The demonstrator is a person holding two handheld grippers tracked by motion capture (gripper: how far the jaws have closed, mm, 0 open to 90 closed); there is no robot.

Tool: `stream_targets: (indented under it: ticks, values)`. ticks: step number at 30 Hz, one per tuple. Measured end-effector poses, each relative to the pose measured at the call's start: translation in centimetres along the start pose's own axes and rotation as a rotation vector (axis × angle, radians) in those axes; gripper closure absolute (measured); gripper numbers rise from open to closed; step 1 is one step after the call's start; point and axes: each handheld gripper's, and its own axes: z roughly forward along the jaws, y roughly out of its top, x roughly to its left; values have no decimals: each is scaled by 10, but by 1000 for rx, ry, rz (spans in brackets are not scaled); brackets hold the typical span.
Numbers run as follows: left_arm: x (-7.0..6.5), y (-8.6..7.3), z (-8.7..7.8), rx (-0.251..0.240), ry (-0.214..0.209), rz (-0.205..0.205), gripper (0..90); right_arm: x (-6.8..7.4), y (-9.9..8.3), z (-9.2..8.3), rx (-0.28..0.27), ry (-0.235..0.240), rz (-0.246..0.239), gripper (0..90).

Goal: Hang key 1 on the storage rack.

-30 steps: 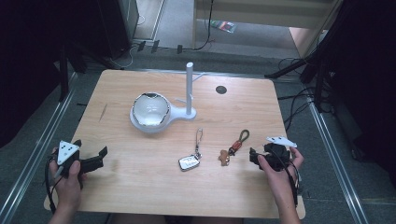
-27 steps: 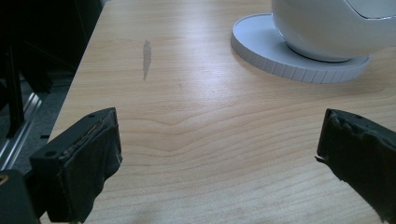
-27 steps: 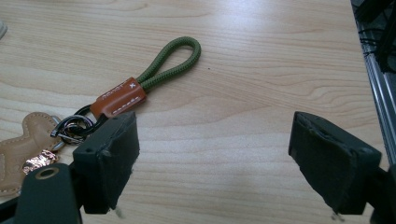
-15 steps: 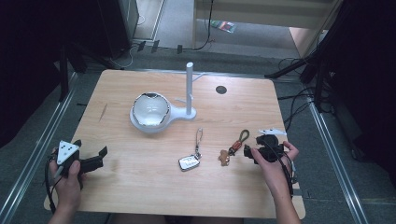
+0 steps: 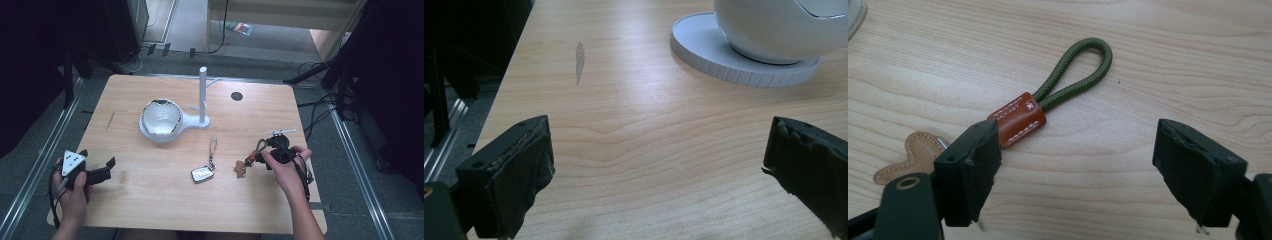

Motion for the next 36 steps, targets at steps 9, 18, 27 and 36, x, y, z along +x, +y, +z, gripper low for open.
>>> stream_targets:
  ticks: [9,18,27,36]
  values:
    - [1,0,0,0,-3,-10,2,7,12,8,113,2,12,212]
    - [1,0,1,1,-2,-12,2,17,23,14,199,1,14,222]
    - [1,0,1,2,-1,-20,1,22,30,24,269,22,42,285]
    - [2,0,1,4,-3,-25,2,23,38,33,357,28,122,334]
